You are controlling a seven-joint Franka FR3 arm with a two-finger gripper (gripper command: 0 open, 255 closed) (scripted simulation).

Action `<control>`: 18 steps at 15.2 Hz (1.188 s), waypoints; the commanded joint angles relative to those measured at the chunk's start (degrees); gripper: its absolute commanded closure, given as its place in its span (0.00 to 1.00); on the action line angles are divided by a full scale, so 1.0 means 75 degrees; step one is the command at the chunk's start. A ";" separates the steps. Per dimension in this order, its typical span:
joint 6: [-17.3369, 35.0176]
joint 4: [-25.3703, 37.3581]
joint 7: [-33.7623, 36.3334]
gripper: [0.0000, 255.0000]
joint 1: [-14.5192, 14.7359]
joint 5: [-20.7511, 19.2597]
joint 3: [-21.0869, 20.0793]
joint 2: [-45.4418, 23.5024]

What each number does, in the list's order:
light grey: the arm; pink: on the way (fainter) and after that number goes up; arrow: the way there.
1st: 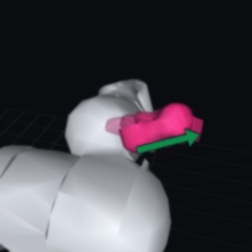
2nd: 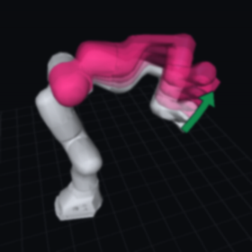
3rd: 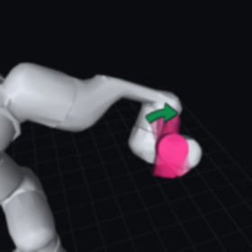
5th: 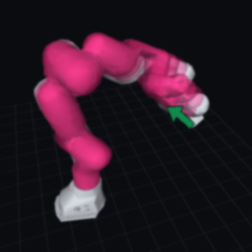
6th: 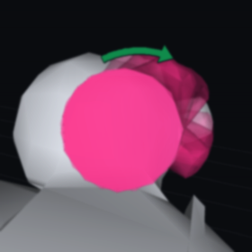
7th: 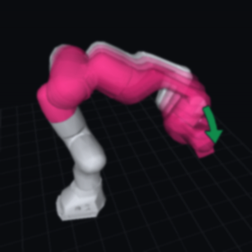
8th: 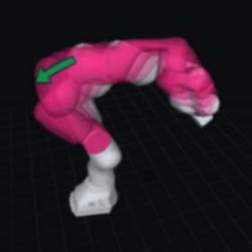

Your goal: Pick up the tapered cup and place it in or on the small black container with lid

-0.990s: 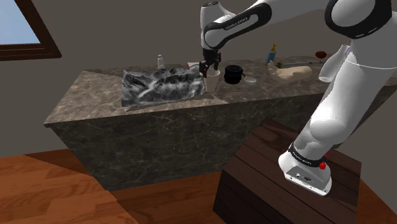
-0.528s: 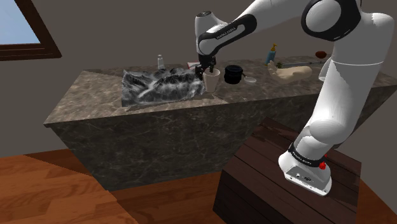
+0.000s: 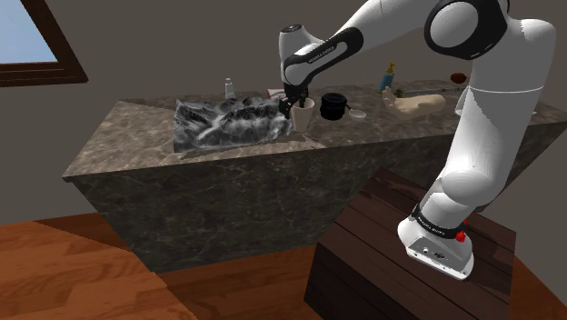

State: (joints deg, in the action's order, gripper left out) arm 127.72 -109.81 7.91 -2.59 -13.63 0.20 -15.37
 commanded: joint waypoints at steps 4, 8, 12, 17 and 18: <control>0.0003 0.0000 0.0000 1.00 0.0000 0.0000 0.0000 -0.0003; 0.0003 0.0000 0.0000 1.00 0.0000 0.0000 0.0000 -0.0003; 0.0005 -0.0001 0.0001 1.00 0.0000 -0.0001 0.0000 -0.0003; -0.0346 0.0172 -0.0085 1.00 0.0000 0.0055 -0.0015 0.0182; -0.0435 0.0219 -0.0105 1.00 0.0000 0.0068 -0.0019 0.0225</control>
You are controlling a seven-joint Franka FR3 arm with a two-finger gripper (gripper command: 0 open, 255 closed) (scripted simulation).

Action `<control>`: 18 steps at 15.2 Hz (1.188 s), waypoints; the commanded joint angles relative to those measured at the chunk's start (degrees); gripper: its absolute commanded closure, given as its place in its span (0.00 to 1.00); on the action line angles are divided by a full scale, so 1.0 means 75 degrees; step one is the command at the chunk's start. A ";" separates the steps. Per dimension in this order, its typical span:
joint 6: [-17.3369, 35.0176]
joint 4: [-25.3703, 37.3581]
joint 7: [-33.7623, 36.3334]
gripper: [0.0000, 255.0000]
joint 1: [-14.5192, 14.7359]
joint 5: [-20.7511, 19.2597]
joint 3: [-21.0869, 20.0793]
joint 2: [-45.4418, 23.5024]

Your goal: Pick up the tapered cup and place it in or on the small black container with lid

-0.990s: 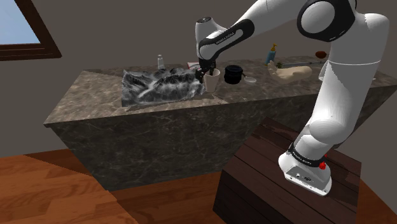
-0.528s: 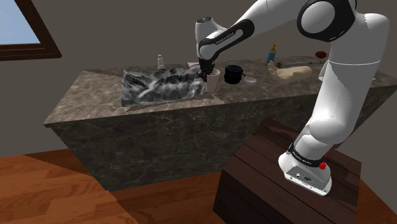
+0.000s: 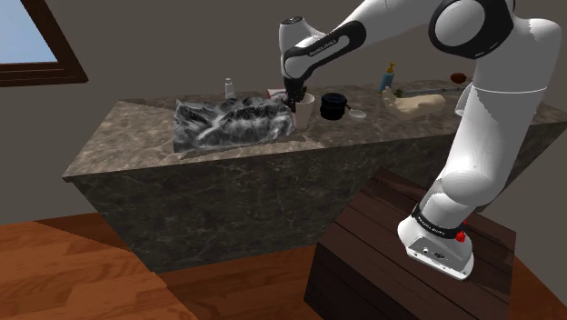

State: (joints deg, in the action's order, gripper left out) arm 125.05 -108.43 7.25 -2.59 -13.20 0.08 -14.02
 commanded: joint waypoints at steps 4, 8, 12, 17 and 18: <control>-0.0437 0.0241 -0.0099 1.00 0.0003 0.0060 -0.0016 0.0204; -0.0801 0.0475 -0.0178 1.00 0.0007 0.0104 -0.0026 0.0340; -0.1172 0.0738 -0.0254 1.00 0.0011 0.0144 -0.0035 0.0453; -0.1643 0.1109 -0.0347 1.00 0.0018 0.0187 -0.0044 0.0561; -0.1739 0.1189 -0.0365 1.00 0.0020 0.0195 -0.0045 0.0578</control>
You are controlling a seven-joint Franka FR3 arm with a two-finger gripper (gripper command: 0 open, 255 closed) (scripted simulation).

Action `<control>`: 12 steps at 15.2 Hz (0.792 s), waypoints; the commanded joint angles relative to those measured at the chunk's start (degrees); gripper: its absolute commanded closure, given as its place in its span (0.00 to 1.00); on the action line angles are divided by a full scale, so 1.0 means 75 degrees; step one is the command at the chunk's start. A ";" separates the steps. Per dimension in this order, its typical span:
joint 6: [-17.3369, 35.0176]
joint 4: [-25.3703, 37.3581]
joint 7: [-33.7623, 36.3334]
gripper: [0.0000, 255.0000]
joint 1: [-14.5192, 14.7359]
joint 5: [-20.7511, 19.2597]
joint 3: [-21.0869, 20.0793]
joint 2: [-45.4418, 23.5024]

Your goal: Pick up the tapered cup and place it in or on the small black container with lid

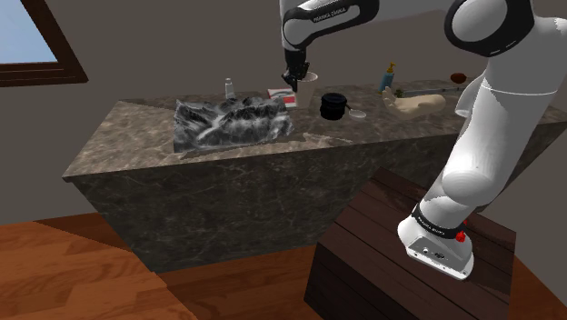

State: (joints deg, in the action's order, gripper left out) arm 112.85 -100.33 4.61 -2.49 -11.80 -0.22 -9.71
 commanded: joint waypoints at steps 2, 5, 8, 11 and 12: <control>-0.0304 0.0274 -0.0049 1.00 0.0009 0.0023 -0.0008 0.0033; -0.0596 0.0539 -0.0103 1.00 0.0014 0.0043 -0.0012 0.0064; -0.0893 0.0823 -0.0156 1.00 0.0020 0.0060 -0.0017 0.0080; -0.1017 0.0936 -0.0351 1.00 -0.0077 0.0088 0.0050 0.0126; -0.1009 0.0923 -0.0524 1.00 -0.0175 0.0109 0.0119 0.0163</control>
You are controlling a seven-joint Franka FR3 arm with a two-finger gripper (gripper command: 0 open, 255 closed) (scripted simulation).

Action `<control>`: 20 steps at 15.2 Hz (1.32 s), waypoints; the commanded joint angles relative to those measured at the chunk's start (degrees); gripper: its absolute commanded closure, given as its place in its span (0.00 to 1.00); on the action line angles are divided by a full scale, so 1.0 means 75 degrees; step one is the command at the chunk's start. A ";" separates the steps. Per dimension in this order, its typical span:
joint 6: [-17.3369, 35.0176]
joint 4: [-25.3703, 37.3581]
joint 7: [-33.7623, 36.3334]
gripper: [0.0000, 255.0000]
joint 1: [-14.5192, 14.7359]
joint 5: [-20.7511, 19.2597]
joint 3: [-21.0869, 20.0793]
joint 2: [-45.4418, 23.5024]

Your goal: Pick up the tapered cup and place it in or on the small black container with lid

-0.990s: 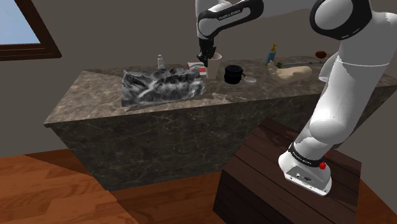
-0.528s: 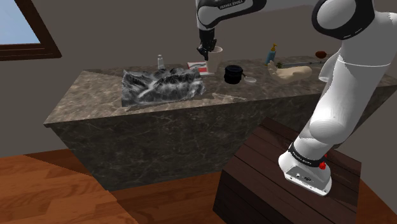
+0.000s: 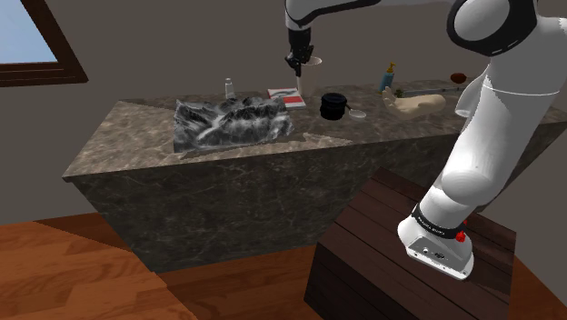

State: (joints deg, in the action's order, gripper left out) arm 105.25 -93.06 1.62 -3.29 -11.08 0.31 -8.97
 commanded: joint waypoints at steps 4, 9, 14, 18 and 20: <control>0.0010 0.0002 -0.0825 1.00 -0.0461 0.0103 0.0330 0.0137; -0.0043 0.0283 -0.1716 1.00 -0.0955 0.0241 0.0683 0.0059; -0.0174 0.0825 -0.2619 1.00 -0.1470 0.0430 0.1019 -0.0215; 0.0114 0.0580 -0.2707 1.00 -0.1548 0.0447 0.1066 -0.0242; 0.0319 0.0365 -0.2678 1.00 -0.1547 0.0437 0.1066 -0.0234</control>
State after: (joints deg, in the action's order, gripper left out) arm 106.95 -89.79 -18.46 -14.83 -7.81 8.27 -10.59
